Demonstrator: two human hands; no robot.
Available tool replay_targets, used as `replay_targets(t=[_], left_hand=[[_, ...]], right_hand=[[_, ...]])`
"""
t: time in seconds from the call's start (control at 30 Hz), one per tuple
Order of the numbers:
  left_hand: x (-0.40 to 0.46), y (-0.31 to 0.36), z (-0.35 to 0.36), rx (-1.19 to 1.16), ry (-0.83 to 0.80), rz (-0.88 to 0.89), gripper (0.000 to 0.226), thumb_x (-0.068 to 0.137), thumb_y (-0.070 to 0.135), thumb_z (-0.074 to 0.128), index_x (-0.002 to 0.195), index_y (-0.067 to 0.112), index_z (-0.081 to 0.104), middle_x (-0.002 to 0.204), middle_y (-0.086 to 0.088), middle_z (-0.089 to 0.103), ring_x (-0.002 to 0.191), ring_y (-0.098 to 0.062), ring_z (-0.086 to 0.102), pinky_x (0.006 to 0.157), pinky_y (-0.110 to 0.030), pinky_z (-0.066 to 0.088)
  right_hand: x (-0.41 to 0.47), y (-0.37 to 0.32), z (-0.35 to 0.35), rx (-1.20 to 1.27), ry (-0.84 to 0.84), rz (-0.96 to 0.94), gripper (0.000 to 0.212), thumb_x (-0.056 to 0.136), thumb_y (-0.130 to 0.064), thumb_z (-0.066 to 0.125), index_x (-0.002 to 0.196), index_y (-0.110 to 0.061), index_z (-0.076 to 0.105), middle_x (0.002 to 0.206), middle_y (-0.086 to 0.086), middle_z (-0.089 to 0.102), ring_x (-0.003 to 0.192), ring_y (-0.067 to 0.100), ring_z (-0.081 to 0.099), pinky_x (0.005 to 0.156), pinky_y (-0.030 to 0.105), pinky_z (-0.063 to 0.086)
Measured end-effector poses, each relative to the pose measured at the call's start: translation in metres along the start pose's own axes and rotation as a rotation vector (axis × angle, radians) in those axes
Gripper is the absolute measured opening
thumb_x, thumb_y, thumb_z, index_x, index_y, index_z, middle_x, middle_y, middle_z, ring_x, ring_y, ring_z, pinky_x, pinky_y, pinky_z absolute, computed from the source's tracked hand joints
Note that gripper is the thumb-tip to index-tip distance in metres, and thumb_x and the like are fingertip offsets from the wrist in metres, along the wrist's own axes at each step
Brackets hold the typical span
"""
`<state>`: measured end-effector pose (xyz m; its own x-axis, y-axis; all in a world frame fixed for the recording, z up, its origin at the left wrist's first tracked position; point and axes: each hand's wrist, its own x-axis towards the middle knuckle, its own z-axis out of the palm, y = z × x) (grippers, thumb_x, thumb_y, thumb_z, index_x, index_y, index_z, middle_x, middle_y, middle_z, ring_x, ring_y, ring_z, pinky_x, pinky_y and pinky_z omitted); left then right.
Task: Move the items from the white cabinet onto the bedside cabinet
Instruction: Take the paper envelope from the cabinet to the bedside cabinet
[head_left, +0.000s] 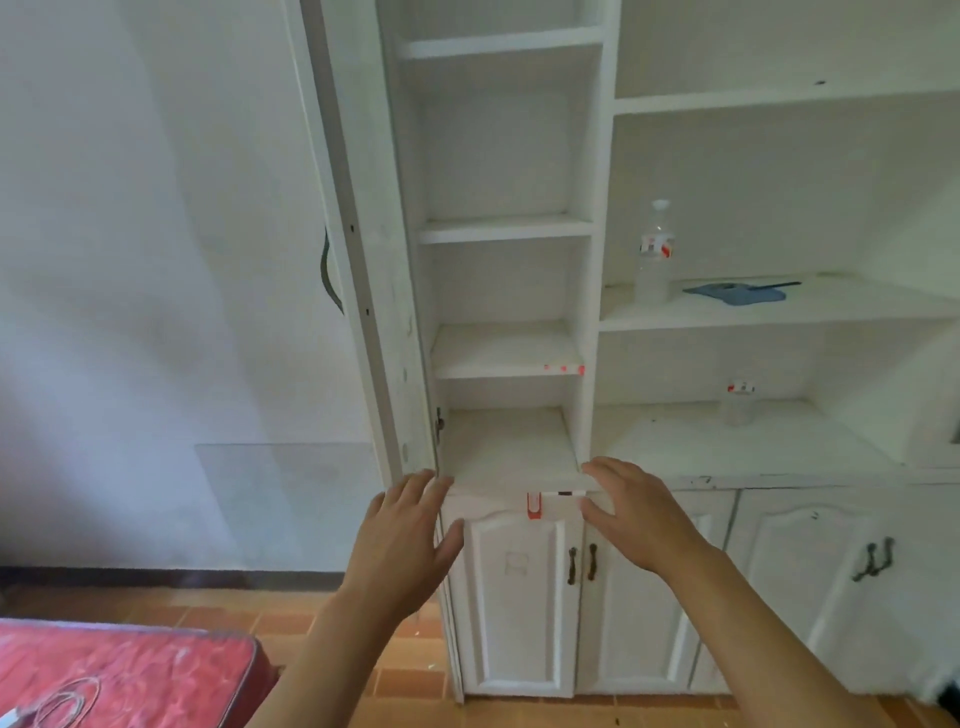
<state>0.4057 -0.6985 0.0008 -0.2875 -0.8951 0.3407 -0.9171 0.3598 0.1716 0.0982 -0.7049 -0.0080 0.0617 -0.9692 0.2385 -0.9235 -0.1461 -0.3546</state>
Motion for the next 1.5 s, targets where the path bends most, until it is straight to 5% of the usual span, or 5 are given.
replay_targets(t=[0.57,1.5], left_hand=[[0.157,0.073,0.041,-0.109,-0.052,0.320,0.058,0.104,0.055,0.037,0.157,0.032,0.030,0.162,0.006,0.035,0.148,-0.016,0.033,0.121,-0.038,0.031],[0.345,0.529,0.183,-0.179,-0.059,0.591,0.066,0.095,0.060,0.032,0.152,0.028,0.043,0.155,0.001,0.047,0.142,-0.022,0.041,0.114,-0.045,0.038]], right_hand=[[0.015,0.101,-0.056,-0.061,0.166,0.290,0.058,0.105,-0.048,0.049,0.156,-0.024,0.041,0.164,-0.003,0.036,0.151,0.015,0.031,0.125,0.038,0.024],[-0.062,0.515,-0.274,-0.206,0.256,0.537,0.052,0.104,-0.049,0.050,0.148,-0.021,0.049,0.152,-0.001,0.052,0.136,0.022,0.050,0.112,0.035,0.037]])
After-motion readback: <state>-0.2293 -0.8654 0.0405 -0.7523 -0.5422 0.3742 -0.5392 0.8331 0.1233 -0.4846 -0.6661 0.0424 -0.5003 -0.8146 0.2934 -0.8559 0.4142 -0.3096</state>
